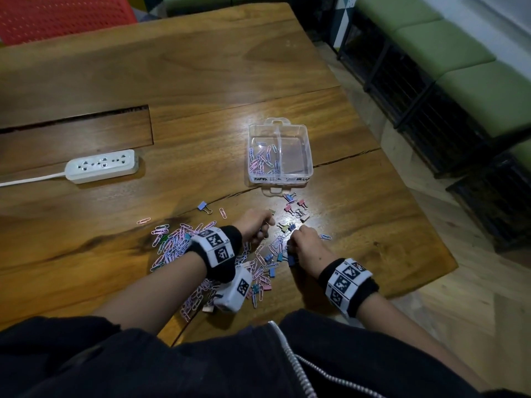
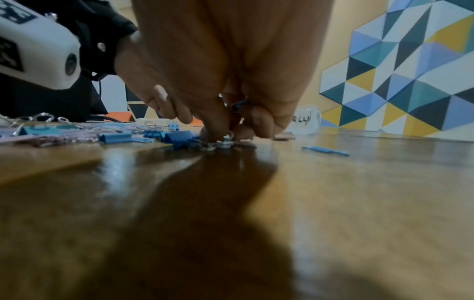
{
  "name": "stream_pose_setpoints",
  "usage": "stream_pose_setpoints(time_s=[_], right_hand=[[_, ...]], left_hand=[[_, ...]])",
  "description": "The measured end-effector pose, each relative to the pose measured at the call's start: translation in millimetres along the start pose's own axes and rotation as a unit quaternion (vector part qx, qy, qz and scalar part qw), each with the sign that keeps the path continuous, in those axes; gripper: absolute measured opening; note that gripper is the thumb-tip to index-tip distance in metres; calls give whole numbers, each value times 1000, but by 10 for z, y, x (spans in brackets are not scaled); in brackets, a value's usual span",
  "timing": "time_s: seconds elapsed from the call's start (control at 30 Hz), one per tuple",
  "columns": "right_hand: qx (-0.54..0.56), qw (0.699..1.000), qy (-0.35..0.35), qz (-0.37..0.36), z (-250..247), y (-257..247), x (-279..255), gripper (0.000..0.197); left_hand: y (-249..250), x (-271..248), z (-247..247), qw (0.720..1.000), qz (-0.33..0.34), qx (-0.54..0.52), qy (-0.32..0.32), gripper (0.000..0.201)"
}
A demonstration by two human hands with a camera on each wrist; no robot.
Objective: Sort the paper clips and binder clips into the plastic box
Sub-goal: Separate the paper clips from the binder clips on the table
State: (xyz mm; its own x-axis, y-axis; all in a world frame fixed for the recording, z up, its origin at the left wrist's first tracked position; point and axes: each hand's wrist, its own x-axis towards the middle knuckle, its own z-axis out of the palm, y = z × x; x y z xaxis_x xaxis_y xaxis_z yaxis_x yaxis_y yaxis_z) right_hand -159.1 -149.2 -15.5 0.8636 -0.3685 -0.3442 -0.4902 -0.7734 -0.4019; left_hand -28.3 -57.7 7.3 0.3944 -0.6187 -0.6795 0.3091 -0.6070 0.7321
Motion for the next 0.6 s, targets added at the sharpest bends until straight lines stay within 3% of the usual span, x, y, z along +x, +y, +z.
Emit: stream_pose_setpoints(time_s=[0.07, 0.13, 0.2, 0.3, 0.4, 0.53, 0.6], right_hand=[[14, 1000, -2, 3, -10, 20, -1, 12], [97, 995, 17, 32, -30, 53, -9, 7], [247, 965, 44, 77, -60, 120, -32, 17], [427, 893, 70, 126, -205, 200, -137, 10], [540, 825, 54, 156, -308, 303, -179, 17], [661, 724, 23, 195, -389, 388, -158, 23], [710, 677, 32, 190, -434, 392, -165, 23]], left_hand=[[-20, 13, 90, 976, 31, 214, 35, 30], [-66, 12, 162, 898, 52, 430, 80, 38], [-110, 27, 223, 840, 62, 530, 95, 52], [-110, 21, 276, 832, 81, 539, 105, 38], [-91, 45, 296, 814, 96, 565, 95, 22], [-76, 8, 271, 801, 80, 588, 73, 23], [-87, -6, 232, 808, 79, 578, 75, 28]])
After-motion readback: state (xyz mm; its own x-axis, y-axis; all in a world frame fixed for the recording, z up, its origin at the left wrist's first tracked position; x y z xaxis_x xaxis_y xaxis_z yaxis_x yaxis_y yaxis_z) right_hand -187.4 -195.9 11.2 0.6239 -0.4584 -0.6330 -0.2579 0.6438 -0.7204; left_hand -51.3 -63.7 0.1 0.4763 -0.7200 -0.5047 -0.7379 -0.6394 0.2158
